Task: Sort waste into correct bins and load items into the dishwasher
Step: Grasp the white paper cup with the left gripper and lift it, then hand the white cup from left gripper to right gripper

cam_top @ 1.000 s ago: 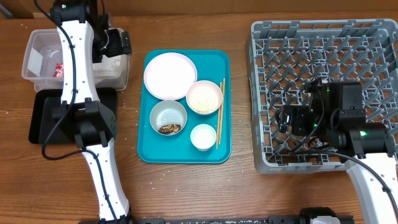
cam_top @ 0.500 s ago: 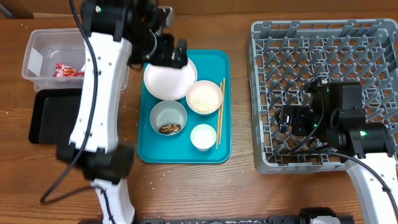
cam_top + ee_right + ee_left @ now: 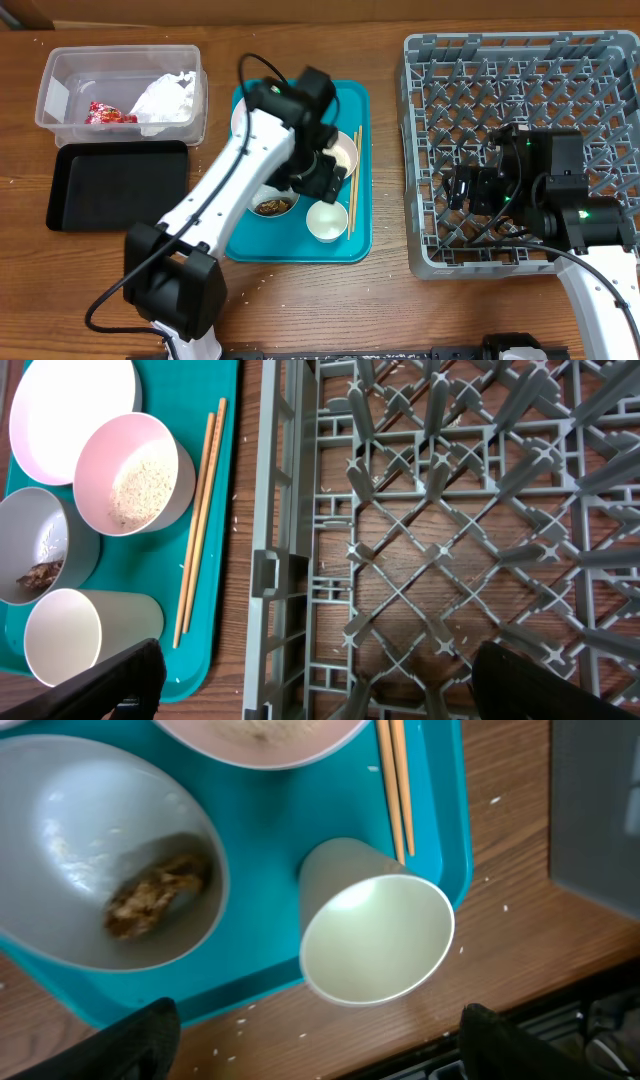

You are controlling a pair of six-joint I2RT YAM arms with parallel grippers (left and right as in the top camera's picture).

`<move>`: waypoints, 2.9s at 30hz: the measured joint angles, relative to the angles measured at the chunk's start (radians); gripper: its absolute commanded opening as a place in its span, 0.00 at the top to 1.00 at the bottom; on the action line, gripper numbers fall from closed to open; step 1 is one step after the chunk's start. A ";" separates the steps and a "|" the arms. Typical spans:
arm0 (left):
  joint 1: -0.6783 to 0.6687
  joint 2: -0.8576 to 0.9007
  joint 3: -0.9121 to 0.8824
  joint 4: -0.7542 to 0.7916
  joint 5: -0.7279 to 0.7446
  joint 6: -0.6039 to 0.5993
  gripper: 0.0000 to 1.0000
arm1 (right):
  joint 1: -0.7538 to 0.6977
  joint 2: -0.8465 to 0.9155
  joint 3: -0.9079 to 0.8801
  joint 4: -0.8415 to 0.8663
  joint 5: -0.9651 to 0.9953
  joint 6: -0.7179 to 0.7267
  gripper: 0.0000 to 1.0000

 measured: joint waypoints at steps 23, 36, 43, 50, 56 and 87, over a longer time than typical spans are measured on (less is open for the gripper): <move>-0.045 0.000 -0.284 0.237 -0.001 -0.072 0.96 | 0.000 0.000 0.000 0.000 -0.010 0.005 0.00; 0.199 0.000 -0.002 0.059 0.439 0.172 0.96 | 0.000 0.000 0.000 0.166 -0.420 0.026 0.00; 0.335 0.000 0.022 -0.022 0.881 0.398 0.96 | 0.013 0.031 -0.002 0.417 -0.688 0.026 0.09; 0.334 0.000 0.022 -0.089 1.105 0.480 0.96 | 0.087 0.134 -0.003 0.602 -0.870 0.026 0.14; 0.334 0.000 0.022 -0.107 1.206 0.499 0.96 | 0.104 0.172 -0.003 0.683 -0.966 0.027 0.16; 0.310 0.000 0.022 -0.164 1.291 0.507 0.96 | 0.150 0.192 -0.003 0.880 -1.078 0.033 0.37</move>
